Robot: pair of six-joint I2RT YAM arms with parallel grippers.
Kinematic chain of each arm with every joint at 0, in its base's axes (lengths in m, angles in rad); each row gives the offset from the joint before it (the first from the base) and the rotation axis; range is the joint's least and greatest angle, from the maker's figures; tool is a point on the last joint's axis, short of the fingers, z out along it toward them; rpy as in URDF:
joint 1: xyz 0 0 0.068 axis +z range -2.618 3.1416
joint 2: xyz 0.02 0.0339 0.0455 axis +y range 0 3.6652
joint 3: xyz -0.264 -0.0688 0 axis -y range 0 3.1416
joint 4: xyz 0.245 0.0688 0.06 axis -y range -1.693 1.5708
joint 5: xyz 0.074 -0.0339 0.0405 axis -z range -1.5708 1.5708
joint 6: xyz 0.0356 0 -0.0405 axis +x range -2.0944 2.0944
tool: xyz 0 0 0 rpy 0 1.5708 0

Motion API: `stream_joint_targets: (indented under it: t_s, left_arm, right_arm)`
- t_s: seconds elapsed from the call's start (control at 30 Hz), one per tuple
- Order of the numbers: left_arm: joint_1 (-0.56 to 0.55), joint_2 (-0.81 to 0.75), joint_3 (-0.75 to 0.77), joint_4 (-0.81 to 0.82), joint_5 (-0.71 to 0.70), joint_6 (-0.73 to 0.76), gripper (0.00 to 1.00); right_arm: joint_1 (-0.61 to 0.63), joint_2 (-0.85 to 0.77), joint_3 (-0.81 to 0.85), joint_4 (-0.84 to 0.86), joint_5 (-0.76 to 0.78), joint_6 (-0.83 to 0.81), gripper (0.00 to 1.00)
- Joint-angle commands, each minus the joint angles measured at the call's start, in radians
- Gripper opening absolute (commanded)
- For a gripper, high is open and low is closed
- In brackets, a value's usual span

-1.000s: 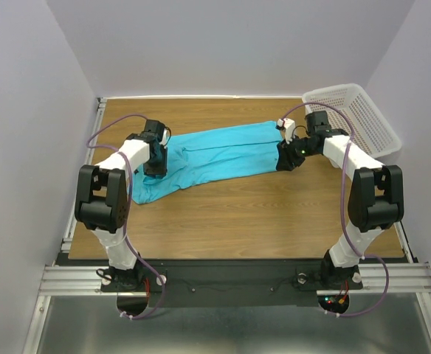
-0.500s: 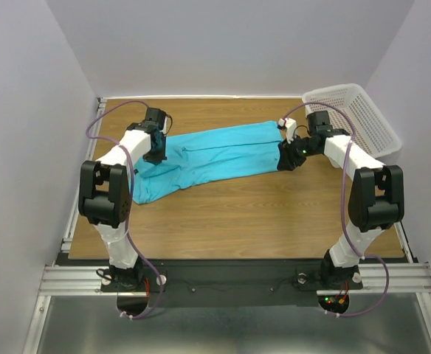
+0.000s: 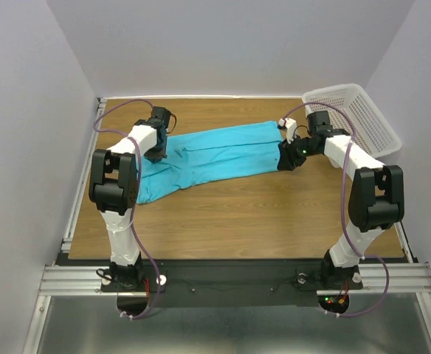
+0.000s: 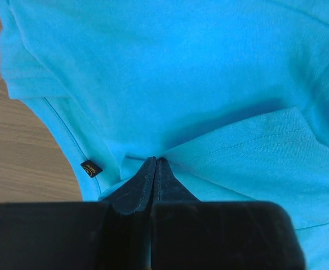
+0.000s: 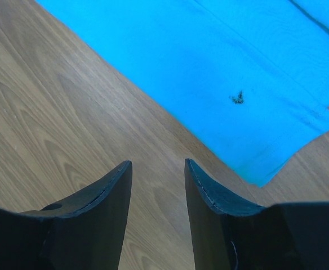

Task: Fold and stack the t-shirts
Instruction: Fold the tshirt

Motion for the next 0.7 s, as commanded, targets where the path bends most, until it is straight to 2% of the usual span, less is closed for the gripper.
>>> stream_joint_targets:
  t_s: [0.0, 0.03, 0.27, 0.57, 0.67]
  left_arm:
    - [-0.009, -0.011, 0.077, 0.010, -0.052, 0.030, 0.11]
    - [-0.013, -0.011, 0.088, 0.014, -0.057, 0.030, 0.14]
    - [-0.030, -0.049, 0.093, 0.099, -0.104, 0.068, 0.15]
    - [-0.030, -0.086, 0.047, 0.125, -0.186, 0.071, 0.35]
    - [-0.030, -0.133, 0.012, 0.178, -0.232, 0.067, 0.43]
  right_arm:
    - [-0.005, -0.025, -0.006, 0.027, -0.023, -0.014, 0.48]
    - [-0.005, -0.025, -0.006, 0.028, -0.023, -0.014, 0.48]
    - [-0.005, -0.024, -0.008, 0.027, -0.025, -0.017, 0.48]
    - [-0.005, -0.025, -0.011, 0.027, -0.028, -0.019, 0.48]
    - [-0.006, -0.027, -0.013, 0.027, -0.026, -0.020, 0.48]
